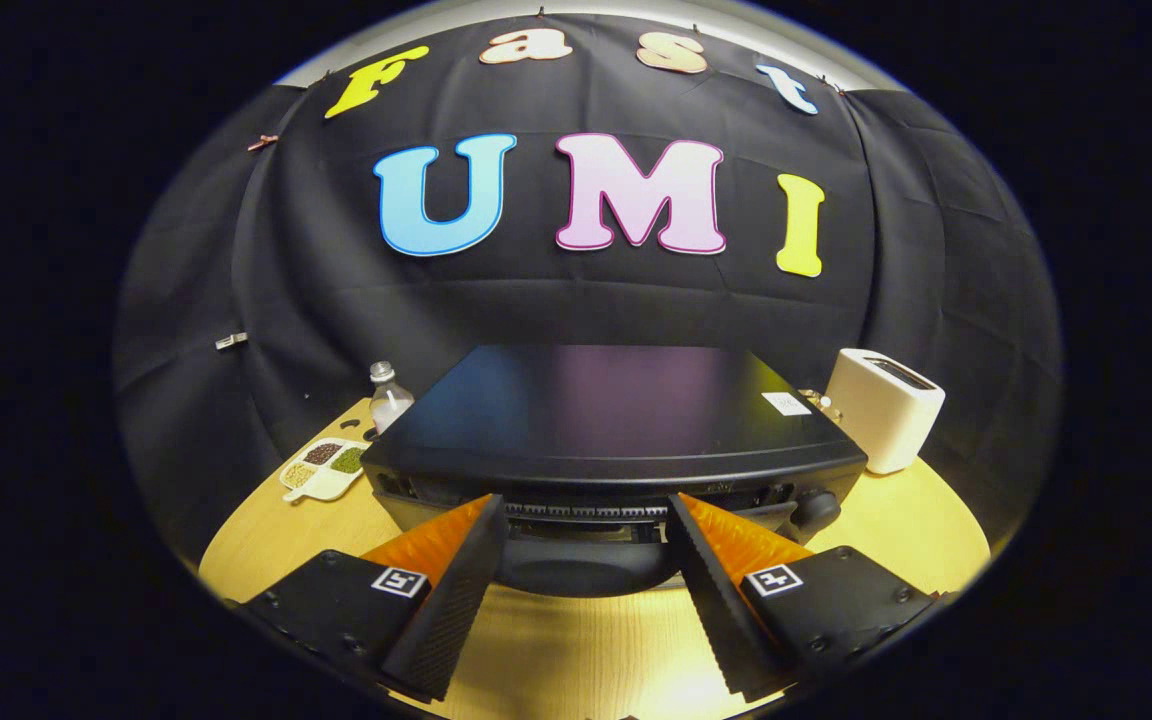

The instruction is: Open the toaster oven, put the food inside, and close the toaster oven door.

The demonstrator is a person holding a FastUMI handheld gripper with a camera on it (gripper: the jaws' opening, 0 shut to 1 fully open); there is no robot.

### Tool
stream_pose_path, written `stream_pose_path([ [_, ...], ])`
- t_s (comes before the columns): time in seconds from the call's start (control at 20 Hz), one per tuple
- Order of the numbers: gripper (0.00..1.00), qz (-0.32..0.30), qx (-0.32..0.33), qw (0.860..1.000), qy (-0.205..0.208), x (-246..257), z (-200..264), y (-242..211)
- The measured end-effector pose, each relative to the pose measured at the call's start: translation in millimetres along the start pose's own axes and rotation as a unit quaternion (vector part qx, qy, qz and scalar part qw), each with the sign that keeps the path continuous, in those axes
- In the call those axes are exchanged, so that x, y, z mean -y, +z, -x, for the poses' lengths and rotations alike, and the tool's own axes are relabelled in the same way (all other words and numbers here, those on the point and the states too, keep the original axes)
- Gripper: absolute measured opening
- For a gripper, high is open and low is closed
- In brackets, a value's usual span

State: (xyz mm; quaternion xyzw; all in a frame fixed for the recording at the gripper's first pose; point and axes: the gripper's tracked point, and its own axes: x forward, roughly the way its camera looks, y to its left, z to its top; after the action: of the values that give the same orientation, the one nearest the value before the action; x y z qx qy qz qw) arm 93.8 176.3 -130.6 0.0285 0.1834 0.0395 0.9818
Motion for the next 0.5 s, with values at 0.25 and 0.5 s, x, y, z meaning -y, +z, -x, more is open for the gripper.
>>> stream_pose_path([
  [0.25, 0.98, -0.008, -0.023, 1.0, 0.008, -1, 32, -31],
  [0.5, 0.98, -0.001, -0.053, 0.999, 0.011, -1, 56, -74],
])
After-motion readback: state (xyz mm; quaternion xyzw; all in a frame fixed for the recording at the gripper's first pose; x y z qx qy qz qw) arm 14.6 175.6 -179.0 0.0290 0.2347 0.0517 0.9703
